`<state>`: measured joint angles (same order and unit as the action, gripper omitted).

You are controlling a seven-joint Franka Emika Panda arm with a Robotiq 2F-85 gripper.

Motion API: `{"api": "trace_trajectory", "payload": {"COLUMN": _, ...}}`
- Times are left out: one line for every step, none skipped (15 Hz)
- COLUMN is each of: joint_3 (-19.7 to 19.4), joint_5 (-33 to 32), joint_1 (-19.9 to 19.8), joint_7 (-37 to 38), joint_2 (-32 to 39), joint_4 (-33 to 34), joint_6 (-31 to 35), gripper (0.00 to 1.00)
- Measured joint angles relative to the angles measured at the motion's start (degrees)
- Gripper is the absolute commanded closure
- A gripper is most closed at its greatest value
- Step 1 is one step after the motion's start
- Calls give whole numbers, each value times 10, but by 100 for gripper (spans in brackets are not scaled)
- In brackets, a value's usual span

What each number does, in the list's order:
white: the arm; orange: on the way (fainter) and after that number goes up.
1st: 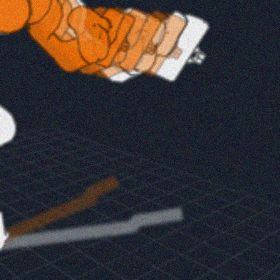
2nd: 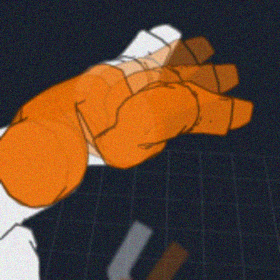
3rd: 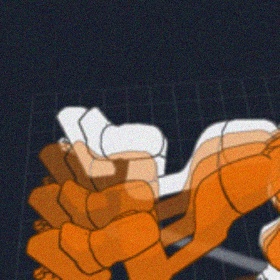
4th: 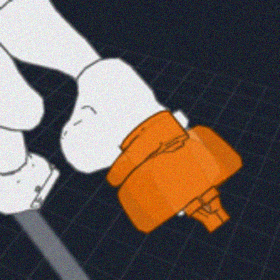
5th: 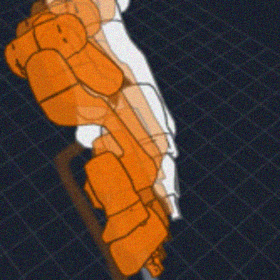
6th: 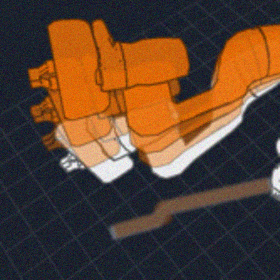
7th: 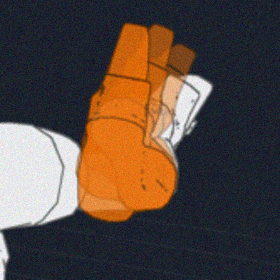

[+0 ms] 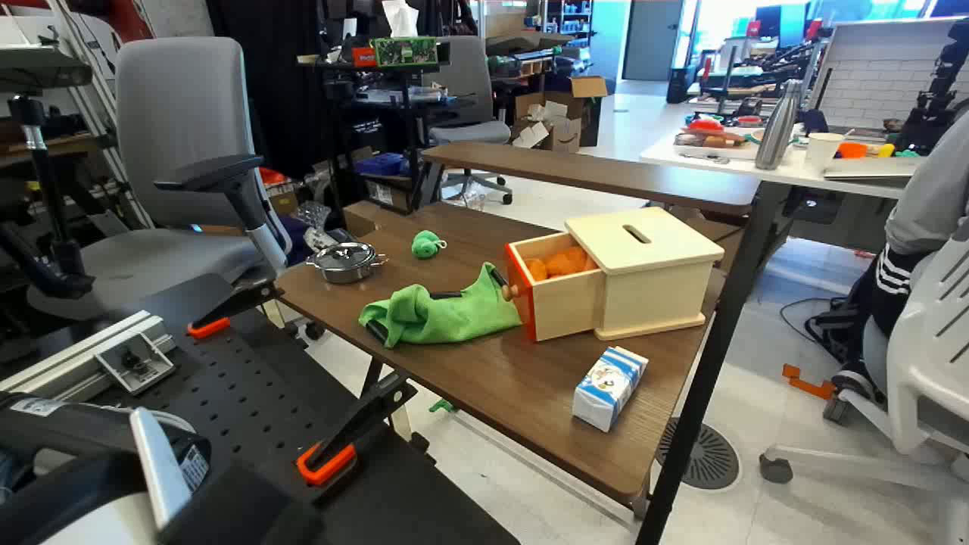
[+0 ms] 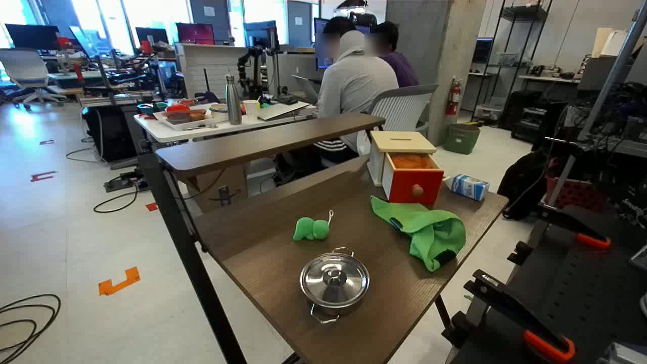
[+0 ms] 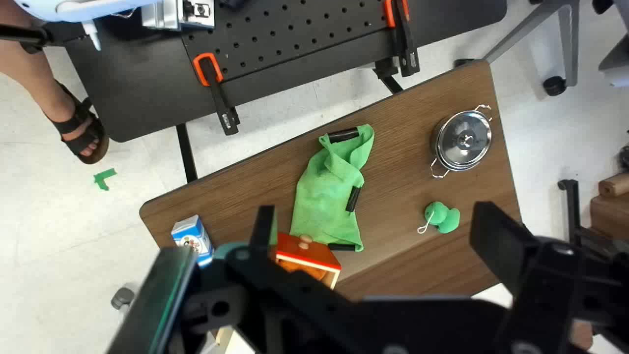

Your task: Close the drawer of the small box.

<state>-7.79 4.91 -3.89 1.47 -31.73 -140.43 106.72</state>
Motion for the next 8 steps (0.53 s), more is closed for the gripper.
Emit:
{"api": "trace_trajectory", "payload": {"joint_3": 0, "joint_5": 0, "joint_1": 0, "joint_7": 0, "joint_2": 0, "joint_4": 0, "joint_6": 0, "gripper": 0}}
{"api": "trace_trajectory", "payload": {"joint_3": 0, "joint_5": 0, "joint_1": 0, "joint_7": 0, "joint_2": 0, "joint_4": 0, "joint_6": 0, "gripper": 0}}
{"api": "trace_trajectory", "payload": {"joint_3": 0, "joint_5": 0, "joint_1": 0, "joint_7": 0, "joint_2": 0, "joint_4": 0, "joint_6": 0, "gripper": 0}}
{"api": "trace_trajectory", "payload": {"joint_3": 0, "joint_5": 0, "joint_1": 0, "joint_7": 0, "joint_2": 0, "joint_4": 0, "joint_6": 0, "gripper": 0}}
{"api": "trace_trajectory", "payload": {"joint_3": 0, "joint_5": 0, "joint_1": 0, "joint_7": 0, "joint_2": 0, "joint_4": 0, "joint_6": 0, "gripper": 0}}
{"api": "trace_trajectory", "payload": {"joint_3": 1, "joint_5": 0, "joint_1": 0, "joint_7": 0, "joint_2": 0, "joint_4": -2, "joint_6": 1, "gripper": 0}}
{"api": "trace_trajectory", "payload": {"joint_3": 2, "joint_5": 0, "joint_1": -1, "joint_7": 0, "joint_2": 1, "joint_4": -5, "joint_6": 4, "gripper": 0}}
{"api": "trace_trajectory", "payload": {"joint_3": 4, "joint_5": 0, "joint_1": -1, "joint_7": 1, "joint_2": 2, "joint_4": -10, "joint_6": 20, "gripper": 0}}
